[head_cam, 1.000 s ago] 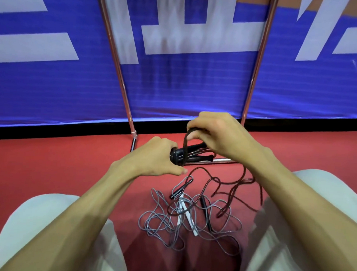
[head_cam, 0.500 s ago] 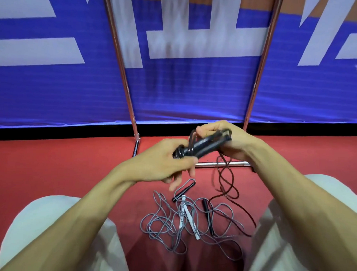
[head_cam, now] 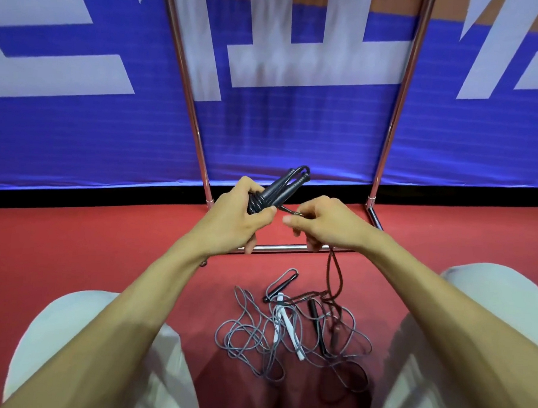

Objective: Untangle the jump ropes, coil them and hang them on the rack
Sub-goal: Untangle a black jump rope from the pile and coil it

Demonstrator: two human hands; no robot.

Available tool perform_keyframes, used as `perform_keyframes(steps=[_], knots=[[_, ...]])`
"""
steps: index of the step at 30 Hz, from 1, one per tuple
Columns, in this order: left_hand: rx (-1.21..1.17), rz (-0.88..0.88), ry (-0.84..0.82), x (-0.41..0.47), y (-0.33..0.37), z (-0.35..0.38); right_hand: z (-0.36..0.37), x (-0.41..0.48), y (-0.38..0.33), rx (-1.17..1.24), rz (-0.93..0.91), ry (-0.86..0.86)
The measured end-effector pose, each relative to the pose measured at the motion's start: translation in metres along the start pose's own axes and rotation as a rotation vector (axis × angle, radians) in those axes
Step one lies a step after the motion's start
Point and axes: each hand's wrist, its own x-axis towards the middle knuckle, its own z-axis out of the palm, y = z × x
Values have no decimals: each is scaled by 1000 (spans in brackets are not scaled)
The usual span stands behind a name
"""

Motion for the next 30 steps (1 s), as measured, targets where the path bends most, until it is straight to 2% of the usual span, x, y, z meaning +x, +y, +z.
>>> perform_keyframes(steps=[3,6,10,14,16,18,23,26,30], knots=[[133,-23,13,3,-6,1,-2,-4,8,-270,112,-195],[225,-44,50,8,-13,-4,-4,-9,6,-297,75,-271],[323,-70,25,13,-19,-4,-5,-18,-5,-567,-210,-166],[429,-105,-175,13,-18,2,-9,-24,-9,-706,-452,24],[470,-86,-254,13,-18,5,-11,-23,-10,-672,-537,132],[508,-64,-295,11,-19,9,-13,-21,-9,-571,-545,210],[494,13,-294,5,-13,13,-20,-12,-4,-364,-365,403],[433,52,-323,-2,-7,19,-16,-7,-3,-206,-217,397],[302,77,-341,-12,4,24,-15,-5,-1,-41,-80,276]])
